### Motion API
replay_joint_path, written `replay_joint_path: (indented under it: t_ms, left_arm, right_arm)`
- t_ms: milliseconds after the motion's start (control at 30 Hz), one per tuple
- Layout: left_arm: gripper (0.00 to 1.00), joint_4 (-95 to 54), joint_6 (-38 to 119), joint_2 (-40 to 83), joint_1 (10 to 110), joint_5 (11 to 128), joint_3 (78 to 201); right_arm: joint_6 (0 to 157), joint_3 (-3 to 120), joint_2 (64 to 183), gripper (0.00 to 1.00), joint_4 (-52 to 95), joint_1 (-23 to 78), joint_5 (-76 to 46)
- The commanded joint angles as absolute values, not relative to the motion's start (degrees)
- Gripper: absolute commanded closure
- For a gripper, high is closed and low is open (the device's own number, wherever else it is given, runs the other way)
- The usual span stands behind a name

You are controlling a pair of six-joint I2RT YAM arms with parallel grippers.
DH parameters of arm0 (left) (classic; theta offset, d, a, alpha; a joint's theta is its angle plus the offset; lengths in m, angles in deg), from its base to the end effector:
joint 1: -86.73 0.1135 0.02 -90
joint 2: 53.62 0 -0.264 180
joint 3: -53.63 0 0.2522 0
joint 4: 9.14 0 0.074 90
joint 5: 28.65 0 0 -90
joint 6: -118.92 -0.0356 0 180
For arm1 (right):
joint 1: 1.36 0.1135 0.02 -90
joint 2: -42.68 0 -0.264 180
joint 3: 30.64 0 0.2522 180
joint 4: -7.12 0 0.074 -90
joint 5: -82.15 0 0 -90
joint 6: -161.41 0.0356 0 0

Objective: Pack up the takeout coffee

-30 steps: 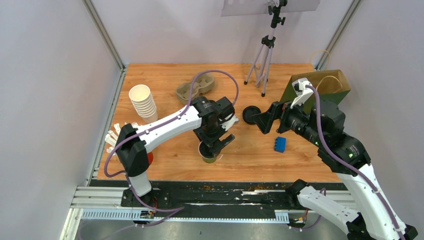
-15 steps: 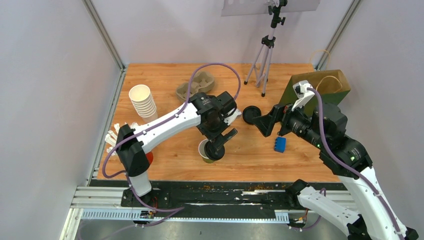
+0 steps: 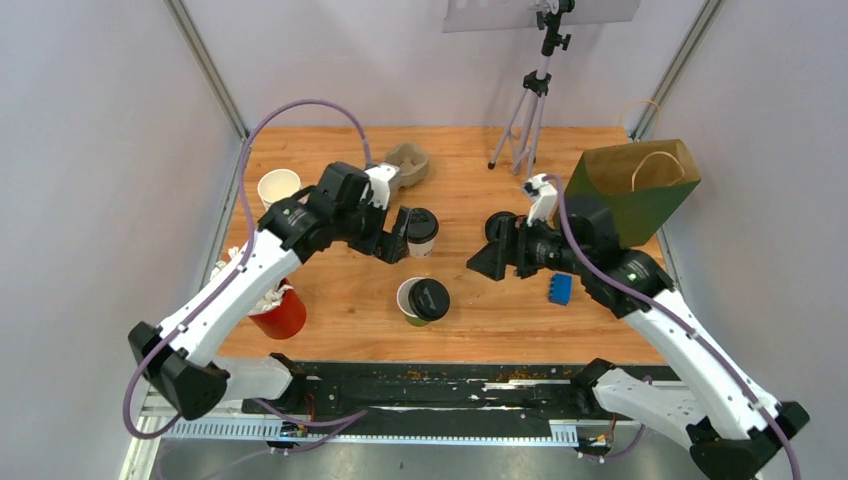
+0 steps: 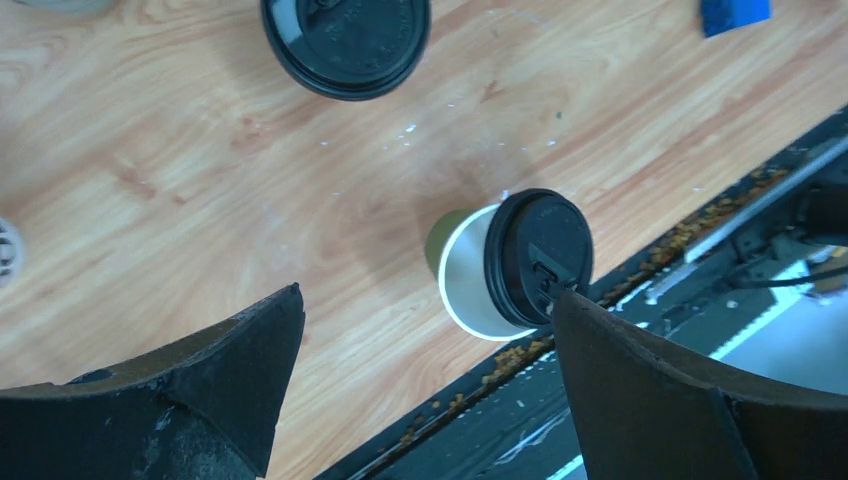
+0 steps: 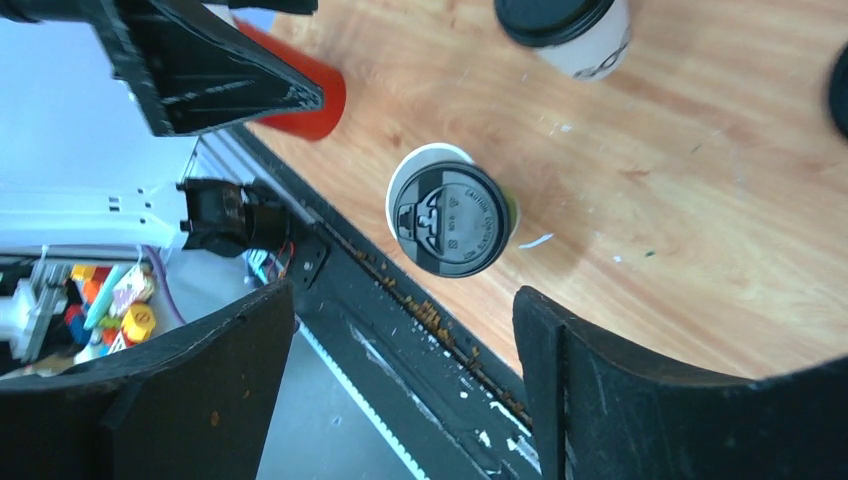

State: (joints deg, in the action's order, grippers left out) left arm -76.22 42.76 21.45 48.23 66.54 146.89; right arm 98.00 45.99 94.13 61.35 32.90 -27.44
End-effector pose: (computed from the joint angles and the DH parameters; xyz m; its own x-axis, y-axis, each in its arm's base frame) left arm 0.2042 -0.1666 0.3648 -0.7320 0.2778 -0.6221 0.5061 0.8330 -0.2235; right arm 0.1402 0.1099 0.3750 -0.7047 0.0302 -0.7089 -0.5113 0.6711 0.5369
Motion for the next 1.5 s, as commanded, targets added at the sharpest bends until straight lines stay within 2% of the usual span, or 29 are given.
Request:
replay_joint_path:
  t_ms: [0, 100, 233, 467, 667, 867, 1467]
  left_arm:
    - [0.01, -63.18, 48.31, 16.45, 51.23, 80.01, 137.54]
    - [0.02, -61.33, 48.34, 14.9, 51.74, 82.5, 133.35]
    - [0.03, -59.38, 48.75, 13.06, 51.89, 82.45, 129.52]
    - [0.03, -51.63, 53.42, 10.53, 51.88, 82.97, 120.88]
    - [0.03, -51.96, 51.51, 11.48, 51.89, 83.05, 119.57]
    - [0.02, -49.53, 52.06, 12.08, 51.92, 84.53, 118.82]
    - [0.04, -48.58, 51.1, 14.94, 51.9, 89.03, 116.17]
  right_arm:
    - [100.95, 43.58, 99.2, 0.23, 55.14, 36.69, -31.46]
    - [101.61, 41.29, 102.04, 0.28, 52.53, 38.66, -32.77]
    - [101.26, 38.44, 105.14, 0.29, 50.93, 39.55, -30.51]
    - [99.07, 35.5, 110.74, 0.22, 47.83, 39.55, -33.56]
    - [99.22, 32.06, 112.88, 0.2, 43.55, 39.53, -36.64]
    - [99.73, 28.8, 114.43, 0.25, 37.56, 39.57, -40.09]
    - [101.3, 30.4, 118.24, 0.28, 35.56, 40.45, -40.7]
